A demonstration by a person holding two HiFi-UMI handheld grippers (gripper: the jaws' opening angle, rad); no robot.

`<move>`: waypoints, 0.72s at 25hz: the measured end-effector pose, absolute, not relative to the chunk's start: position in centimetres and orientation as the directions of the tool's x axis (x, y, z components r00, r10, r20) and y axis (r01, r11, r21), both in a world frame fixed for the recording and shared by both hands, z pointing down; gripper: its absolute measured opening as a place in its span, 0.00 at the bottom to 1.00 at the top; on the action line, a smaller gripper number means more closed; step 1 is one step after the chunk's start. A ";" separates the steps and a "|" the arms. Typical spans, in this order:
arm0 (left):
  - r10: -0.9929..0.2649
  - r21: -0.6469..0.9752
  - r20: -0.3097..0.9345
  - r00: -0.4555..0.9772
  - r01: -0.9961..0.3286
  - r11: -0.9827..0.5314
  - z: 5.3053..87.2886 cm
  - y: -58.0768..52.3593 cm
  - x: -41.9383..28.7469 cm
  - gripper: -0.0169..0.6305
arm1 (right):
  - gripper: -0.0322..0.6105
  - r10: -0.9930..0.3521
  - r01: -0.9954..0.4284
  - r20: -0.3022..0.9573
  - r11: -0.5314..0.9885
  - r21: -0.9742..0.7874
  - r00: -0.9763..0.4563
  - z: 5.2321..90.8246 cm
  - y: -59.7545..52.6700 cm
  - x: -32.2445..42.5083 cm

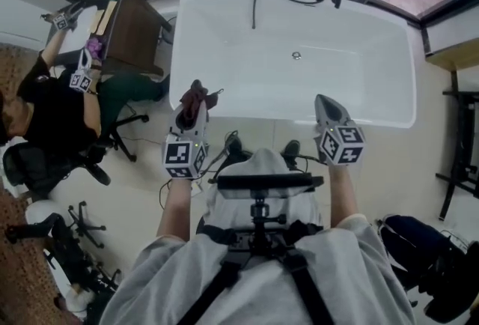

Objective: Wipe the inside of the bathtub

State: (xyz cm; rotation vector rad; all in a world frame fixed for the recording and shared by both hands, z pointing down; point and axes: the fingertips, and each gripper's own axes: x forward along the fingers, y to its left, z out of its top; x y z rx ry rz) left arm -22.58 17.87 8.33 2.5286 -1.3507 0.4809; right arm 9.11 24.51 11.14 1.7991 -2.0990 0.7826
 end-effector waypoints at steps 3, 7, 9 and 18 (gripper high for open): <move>-0.763 0.039 0.401 0.507 -0.842 -0.539 8.3 18.9 -20.4 0.16 | 0.06 -0.825 -0.968 0.524 0.102 -0.230 -0.212 11.8 24.7 11.2; -0.769 0.024 0.401 0.497 -0.845 -0.534 8.0 19.9 -18.5 0.16 | 0.06 -0.821 -0.967 0.524 0.128 -0.219 -0.228 12.2 25.6 12.8; -0.770 0.019 0.396 0.500 -0.843 -0.537 7.6 20.2 -17.5 0.16 | 0.06 -0.822 -0.968 0.522 0.134 -0.211 -0.228 11.9 26.0 13.5; -0.755 0.016 0.390 0.526 -0.824 -0.566 6.7 21.0 -16.0 0.16 | 0.06 -0.831 -0.971 0.513 0.125 -0.204 -0.215 10.8 27.3 13.7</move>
